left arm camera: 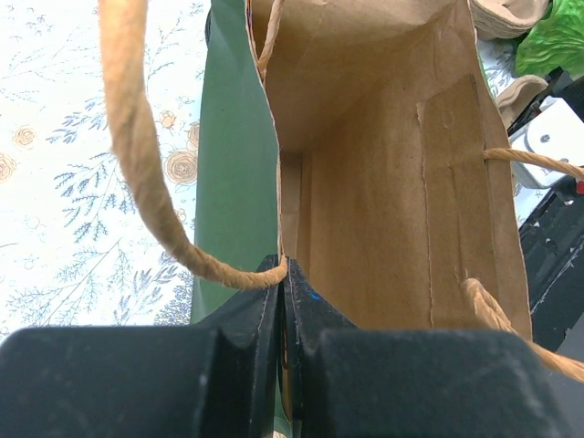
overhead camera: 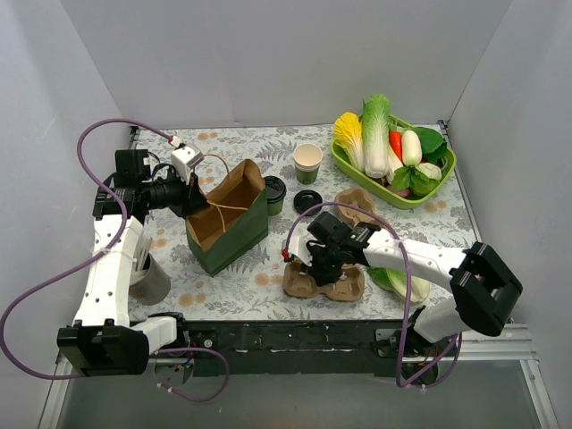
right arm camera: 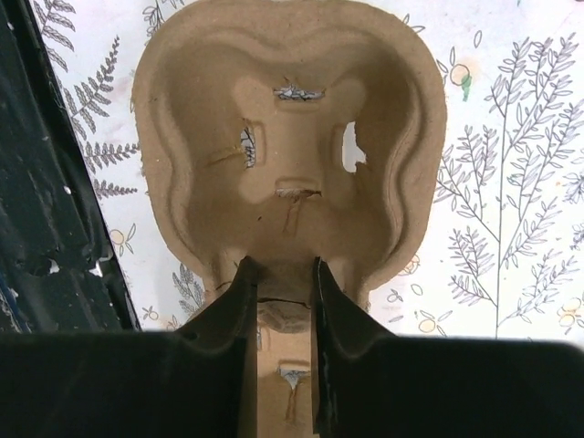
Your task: Pack the takeout coffee
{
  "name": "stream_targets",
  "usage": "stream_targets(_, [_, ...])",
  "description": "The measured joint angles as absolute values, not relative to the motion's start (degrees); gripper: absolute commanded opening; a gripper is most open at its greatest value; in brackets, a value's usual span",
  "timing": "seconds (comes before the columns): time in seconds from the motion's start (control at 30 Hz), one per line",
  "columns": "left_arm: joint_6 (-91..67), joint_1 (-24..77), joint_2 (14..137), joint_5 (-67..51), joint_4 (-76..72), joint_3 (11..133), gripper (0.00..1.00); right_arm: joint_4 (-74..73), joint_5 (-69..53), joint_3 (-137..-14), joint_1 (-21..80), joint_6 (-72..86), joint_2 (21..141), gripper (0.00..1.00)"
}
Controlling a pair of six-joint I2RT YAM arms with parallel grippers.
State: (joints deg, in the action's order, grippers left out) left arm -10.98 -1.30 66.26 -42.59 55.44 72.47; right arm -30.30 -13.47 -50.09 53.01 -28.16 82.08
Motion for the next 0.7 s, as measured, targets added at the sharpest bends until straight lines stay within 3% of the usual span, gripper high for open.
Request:
stream_targets(0.1, [-11.03,-1.30,66.26,-42.59,55.37,72.47,0.18,-33.19,-12.97,-51.81,53.01,-29.61,82.08,0.07])
stream_targets(0.13, [-10.92,-1.30,66.26,-42.57,55.42,72.47,0.33,-34.15,-12.84,-52.58,53.01,-29.91,82.08,0.06])
stream_targets(0.23, [-11.29,-1.30,66.28,-42.76,55.70,72.47,0.50,-38.85,-12.23,-57.08,53.01,-30.98,82.04,0.06])
stream_targets(0.43, [-14.92,-1.26,66.37,-44.88,56.12,74.02,0.60,-47.35,-13.82,-67.24,53.01,-34.24,79.55,0.04])
stream_targets(0.7, [-17.82,-1.26,66.39,-46.26,55.70,76.25,0.62,-53.52,-20.80,-73.63,52.73,-36.88,77.43,0.03])
